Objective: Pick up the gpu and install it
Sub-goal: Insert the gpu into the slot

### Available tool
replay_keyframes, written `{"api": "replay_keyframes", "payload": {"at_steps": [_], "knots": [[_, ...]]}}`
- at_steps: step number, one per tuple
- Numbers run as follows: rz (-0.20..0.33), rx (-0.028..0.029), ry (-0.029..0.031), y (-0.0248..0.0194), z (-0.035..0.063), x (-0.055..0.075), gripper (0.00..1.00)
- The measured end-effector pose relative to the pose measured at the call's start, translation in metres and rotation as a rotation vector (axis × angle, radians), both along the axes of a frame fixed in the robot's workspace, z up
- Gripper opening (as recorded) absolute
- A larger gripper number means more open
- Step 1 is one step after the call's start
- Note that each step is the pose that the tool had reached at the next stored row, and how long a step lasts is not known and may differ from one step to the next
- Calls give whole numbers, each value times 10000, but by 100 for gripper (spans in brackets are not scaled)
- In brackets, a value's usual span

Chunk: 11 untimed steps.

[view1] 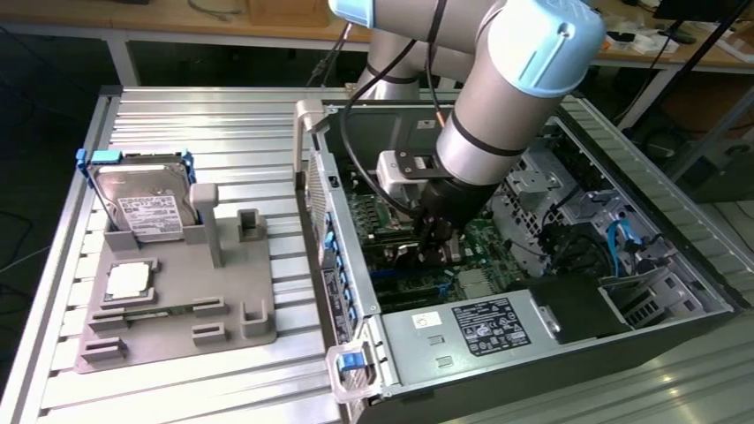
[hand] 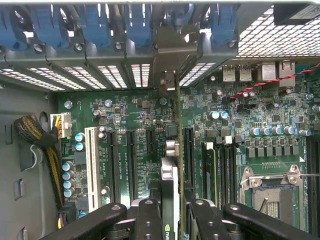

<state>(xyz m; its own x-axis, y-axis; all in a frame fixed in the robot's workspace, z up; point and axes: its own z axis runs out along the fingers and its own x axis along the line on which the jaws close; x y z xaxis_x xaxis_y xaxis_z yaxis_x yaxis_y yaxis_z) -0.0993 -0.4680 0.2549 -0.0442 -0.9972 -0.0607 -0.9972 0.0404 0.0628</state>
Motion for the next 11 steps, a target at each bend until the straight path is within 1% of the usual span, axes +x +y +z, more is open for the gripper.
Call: {"api": "replay_keyframes", "payload": {"at_steps": [5,11], "knots": [[0,4,-2,0,-10,0,27],[0,-6,4,-1,-45,-2,27]]}}
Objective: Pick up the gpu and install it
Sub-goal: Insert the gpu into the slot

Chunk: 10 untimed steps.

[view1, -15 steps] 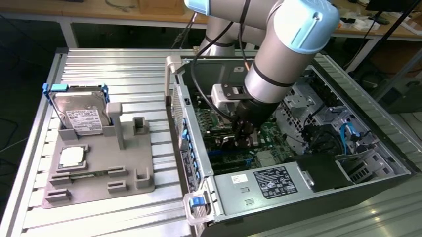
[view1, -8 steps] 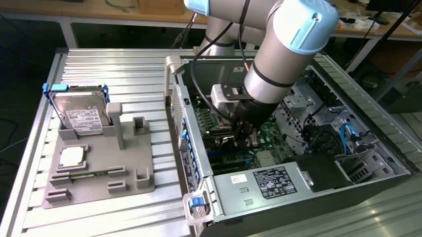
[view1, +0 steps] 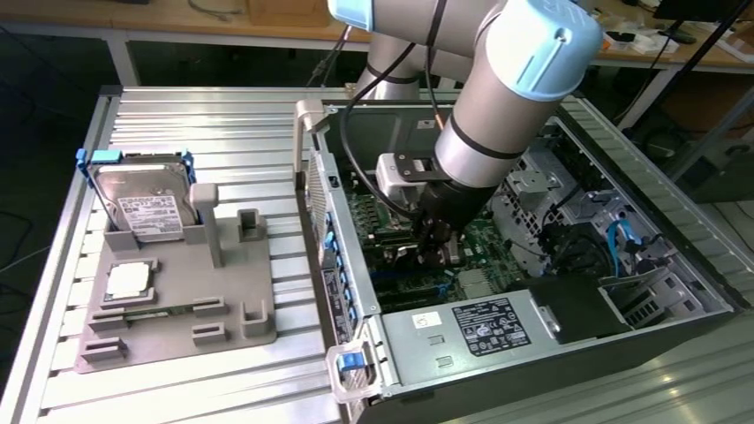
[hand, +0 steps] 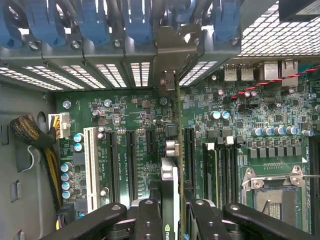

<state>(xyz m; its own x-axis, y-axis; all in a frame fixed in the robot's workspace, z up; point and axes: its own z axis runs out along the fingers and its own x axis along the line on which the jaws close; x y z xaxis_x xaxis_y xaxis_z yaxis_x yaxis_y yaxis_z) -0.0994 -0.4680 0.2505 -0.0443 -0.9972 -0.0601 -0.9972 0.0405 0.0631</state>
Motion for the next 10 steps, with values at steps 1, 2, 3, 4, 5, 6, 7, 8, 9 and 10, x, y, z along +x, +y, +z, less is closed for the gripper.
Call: {"api": "replay_keyframes", "payload": {"at_steps": [1,2,3,4,5,6,7,8,9,10], "knots": [[1,0,0,0,-4,0,27],[1,2,-1,0,-7,0,27],[0,4,-2,0,-8,-1,27],[0,6,-3,1,-10,-1,27],[0,6,-3,1,-9,-1,27],[0,-4,0,6,-4,-1,27],[-3,-1,-2,11,6,-1,27],[-3,8,-8,11,18,-1,27],[-2,6,-8,11,25,-1,27],[-1,5,-7,10,26,-1,27]]}}
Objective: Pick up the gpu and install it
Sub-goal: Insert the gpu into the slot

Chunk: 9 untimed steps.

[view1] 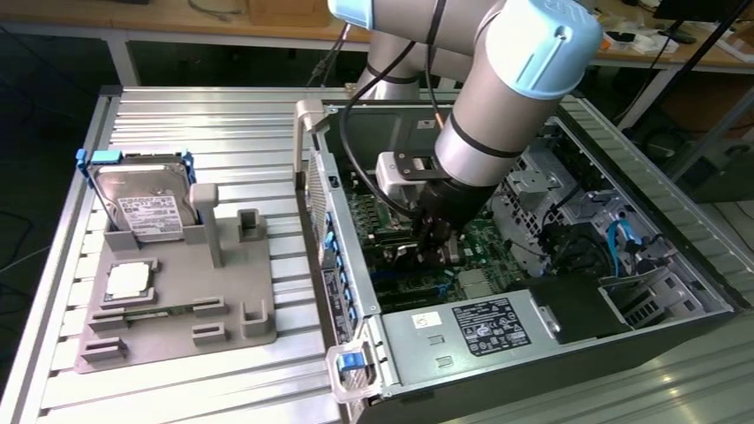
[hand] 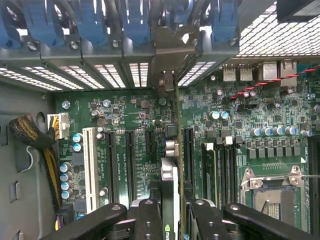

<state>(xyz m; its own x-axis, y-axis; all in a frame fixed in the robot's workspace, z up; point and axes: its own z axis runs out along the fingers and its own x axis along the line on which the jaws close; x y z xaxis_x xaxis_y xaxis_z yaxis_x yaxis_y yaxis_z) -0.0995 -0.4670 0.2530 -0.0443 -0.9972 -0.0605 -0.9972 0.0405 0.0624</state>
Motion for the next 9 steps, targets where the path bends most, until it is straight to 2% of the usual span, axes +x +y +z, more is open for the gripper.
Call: {"api": "replay_keyframes", "payload": {"at_steps": [9], "knots": [[1,-5,2,-17,3,0,27]]}}
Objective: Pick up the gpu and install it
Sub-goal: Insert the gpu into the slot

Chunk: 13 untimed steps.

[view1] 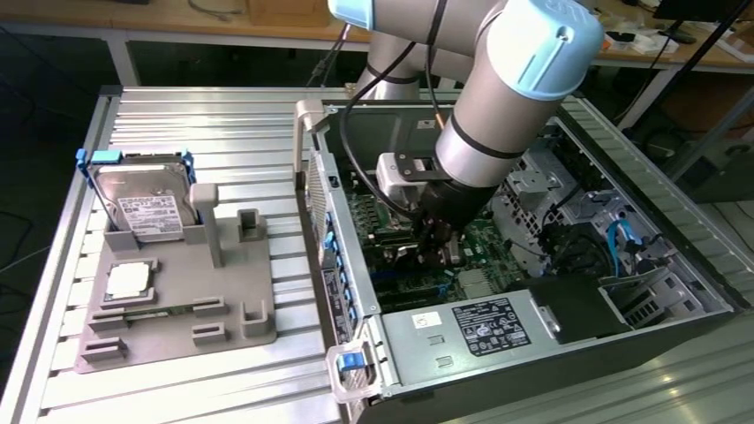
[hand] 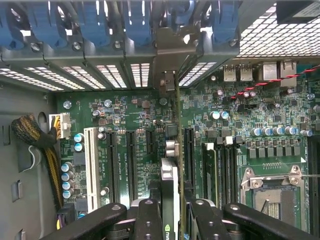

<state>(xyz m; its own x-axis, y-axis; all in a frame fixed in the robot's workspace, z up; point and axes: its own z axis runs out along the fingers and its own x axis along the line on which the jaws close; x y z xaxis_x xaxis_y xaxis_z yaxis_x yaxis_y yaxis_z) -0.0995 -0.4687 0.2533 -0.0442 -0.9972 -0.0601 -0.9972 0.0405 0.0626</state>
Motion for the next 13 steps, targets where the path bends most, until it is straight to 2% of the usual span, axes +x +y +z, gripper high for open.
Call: {"api": "replay_keyframes", "payload": {"at_steps": [13], "knots": [[-1,-10,2,-17,0,0,27]]}}
